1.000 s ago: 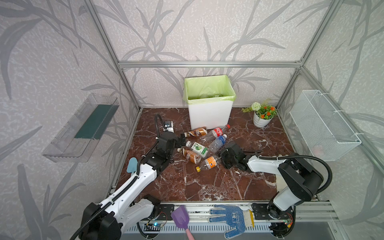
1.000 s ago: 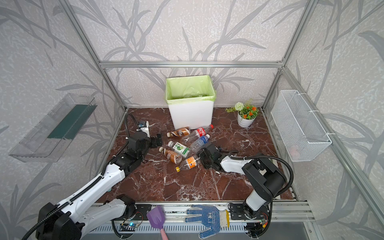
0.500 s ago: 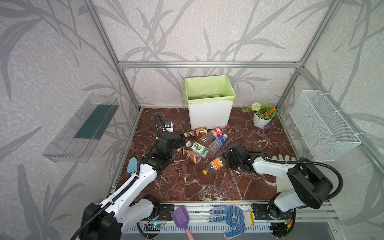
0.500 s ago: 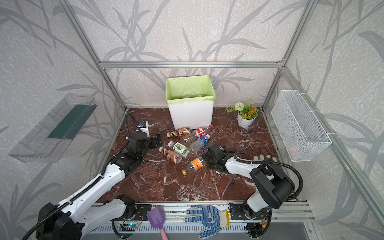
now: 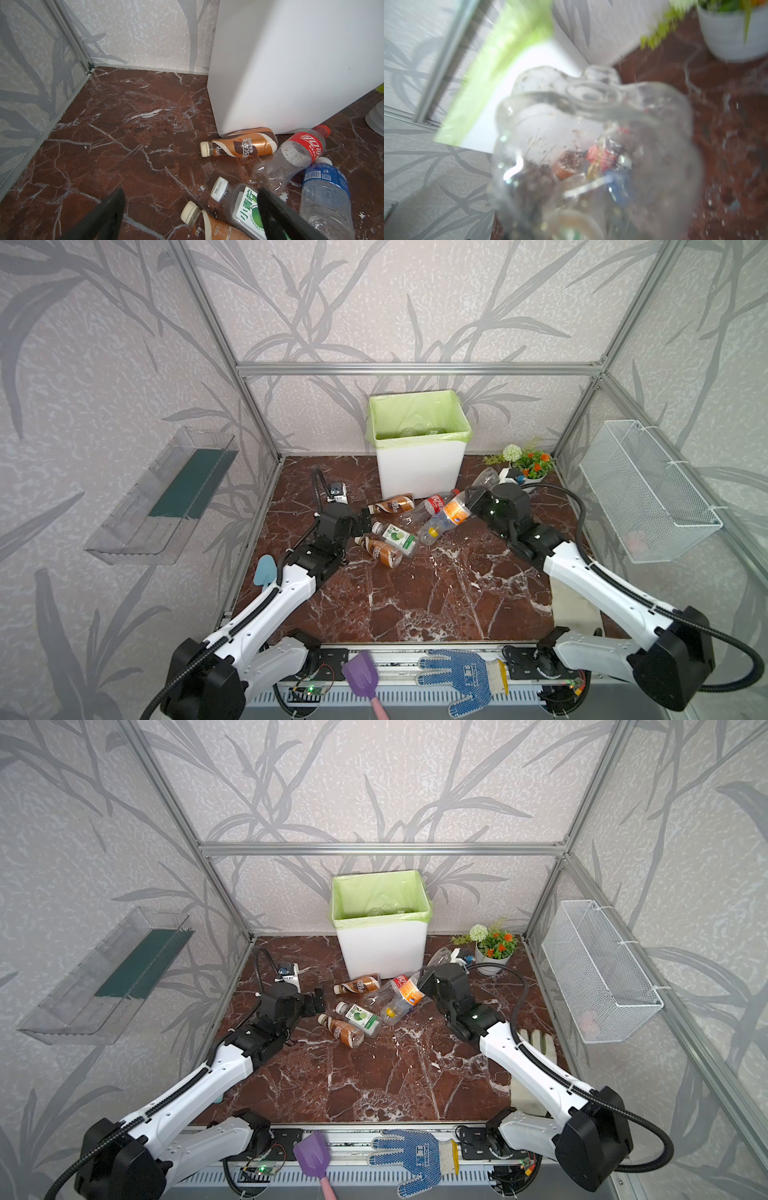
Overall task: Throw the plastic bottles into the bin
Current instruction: 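Lift the clear bottle with the right gripper and carry it over the bin, then open the right gripper over the bin while the left gripper reaches for the Pocari bottle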
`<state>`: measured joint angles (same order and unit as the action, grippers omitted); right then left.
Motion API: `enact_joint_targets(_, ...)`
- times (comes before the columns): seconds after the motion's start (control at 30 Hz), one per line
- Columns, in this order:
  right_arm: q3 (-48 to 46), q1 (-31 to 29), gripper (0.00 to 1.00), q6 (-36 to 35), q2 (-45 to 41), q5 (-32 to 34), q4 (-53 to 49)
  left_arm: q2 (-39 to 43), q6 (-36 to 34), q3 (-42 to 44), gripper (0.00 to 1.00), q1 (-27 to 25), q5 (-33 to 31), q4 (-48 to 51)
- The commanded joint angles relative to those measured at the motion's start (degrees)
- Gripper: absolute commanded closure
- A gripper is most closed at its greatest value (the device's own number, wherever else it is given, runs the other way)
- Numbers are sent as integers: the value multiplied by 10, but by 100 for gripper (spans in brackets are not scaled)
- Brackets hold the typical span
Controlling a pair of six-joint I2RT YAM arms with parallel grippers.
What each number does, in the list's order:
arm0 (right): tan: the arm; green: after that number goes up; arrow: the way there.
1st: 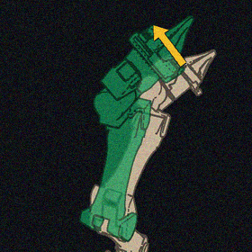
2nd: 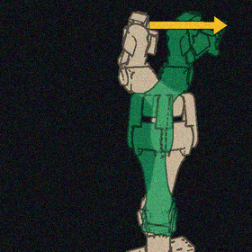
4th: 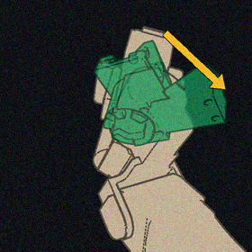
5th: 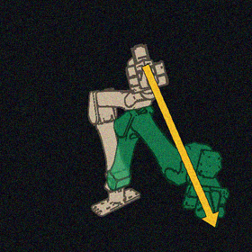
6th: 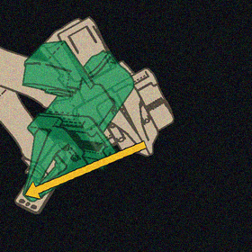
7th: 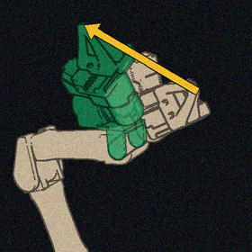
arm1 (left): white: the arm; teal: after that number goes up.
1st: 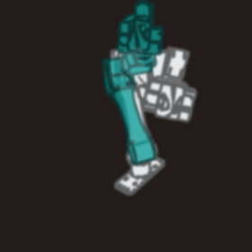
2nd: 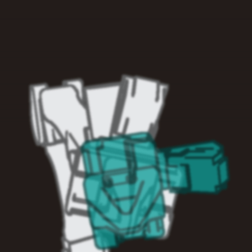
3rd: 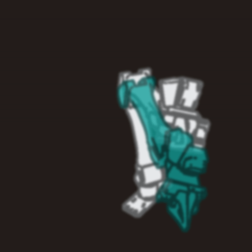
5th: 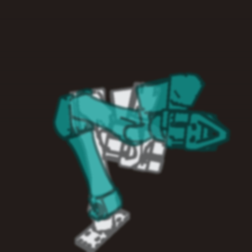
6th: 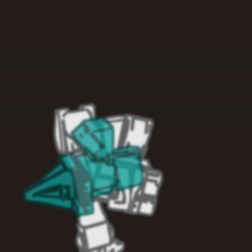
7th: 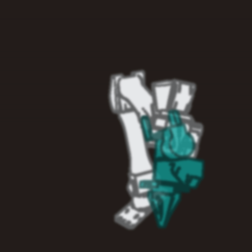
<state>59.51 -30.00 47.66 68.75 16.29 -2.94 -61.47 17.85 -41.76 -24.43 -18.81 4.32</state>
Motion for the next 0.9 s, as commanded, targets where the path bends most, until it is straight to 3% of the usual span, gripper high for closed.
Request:
enact_joint_targets(0.0,90,51,57,-164,-23,27,70,-17,21,-4,1,4,-3,2)
enact_joint_targets(0.23,218,126,55,-212,-12,52,182,-51,29,-8,1,6,9,-6)
enact_joint_targets(0.4,267,132,55,-145,75,41,232,-71,34,-20,1,7,23,1)
enact_joint_targets(0.53,383,128,54,-56,223,-45,198,-80,44,-22,1,7,34,-1)
enact_joint_targets(0.6,480,119,49,-43,314,-101,123,-85,51,-22,1,8,37,-3)
enact_joint_targets(0.7,605,119,31,-25,415,-186,19,-92,57,-27,1,7,44,4)
enact_joint_targets(0.83,607,119,0,-42,399,-169,11,-86,56,-28,1,7,47,15)
enact_joint_targets(0.87,595,120,1,-48,385,-164,19,-83,55,-27,1,7,46,16)
